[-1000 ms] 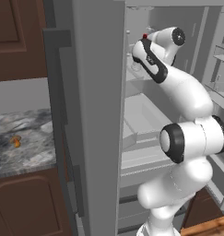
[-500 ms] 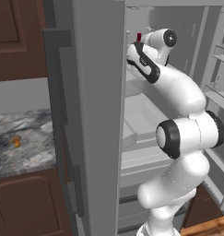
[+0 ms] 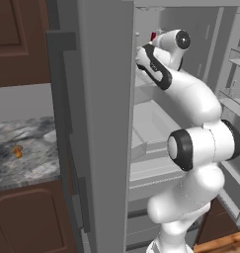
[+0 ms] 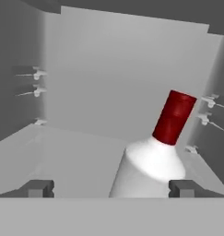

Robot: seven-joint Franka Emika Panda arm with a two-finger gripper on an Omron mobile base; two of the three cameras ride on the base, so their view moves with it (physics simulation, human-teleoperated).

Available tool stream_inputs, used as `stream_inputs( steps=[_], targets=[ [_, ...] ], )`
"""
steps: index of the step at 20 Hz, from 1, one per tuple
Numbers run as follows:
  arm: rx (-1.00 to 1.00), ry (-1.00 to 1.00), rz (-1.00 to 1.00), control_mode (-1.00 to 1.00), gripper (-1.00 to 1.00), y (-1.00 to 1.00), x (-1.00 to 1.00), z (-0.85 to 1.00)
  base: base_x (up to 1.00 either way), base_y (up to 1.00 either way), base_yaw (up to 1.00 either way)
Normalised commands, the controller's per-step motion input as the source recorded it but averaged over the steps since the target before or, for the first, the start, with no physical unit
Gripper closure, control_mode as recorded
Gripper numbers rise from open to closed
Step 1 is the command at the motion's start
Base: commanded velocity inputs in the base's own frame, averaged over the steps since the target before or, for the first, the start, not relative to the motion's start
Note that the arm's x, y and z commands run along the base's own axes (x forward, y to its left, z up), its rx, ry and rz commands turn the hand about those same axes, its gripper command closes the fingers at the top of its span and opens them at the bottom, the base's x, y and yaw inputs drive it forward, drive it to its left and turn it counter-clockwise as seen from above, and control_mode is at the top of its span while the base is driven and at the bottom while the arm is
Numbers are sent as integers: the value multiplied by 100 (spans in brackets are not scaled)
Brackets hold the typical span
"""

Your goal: Place the liquor on the top shelf of the fridge to keep it out of children's reach, and place the mushroom and garlic on lower shelves for easy access.

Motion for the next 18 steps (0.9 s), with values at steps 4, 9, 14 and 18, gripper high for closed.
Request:
stream_inputs(
  steps=[4,9,14,18],
  targets=[
    [-3,0,-3,-100,-100,0,-74,0,0,0,0],
    [-3,0,-6,-100,-100,0,-41,-1,0,0,0],
    [-2,3,-9,-100,-100,0,-95,-8,0,0,0],
    [2,14,-11,-100,-100,0,-100,-26,0,0,0]
  ],
)
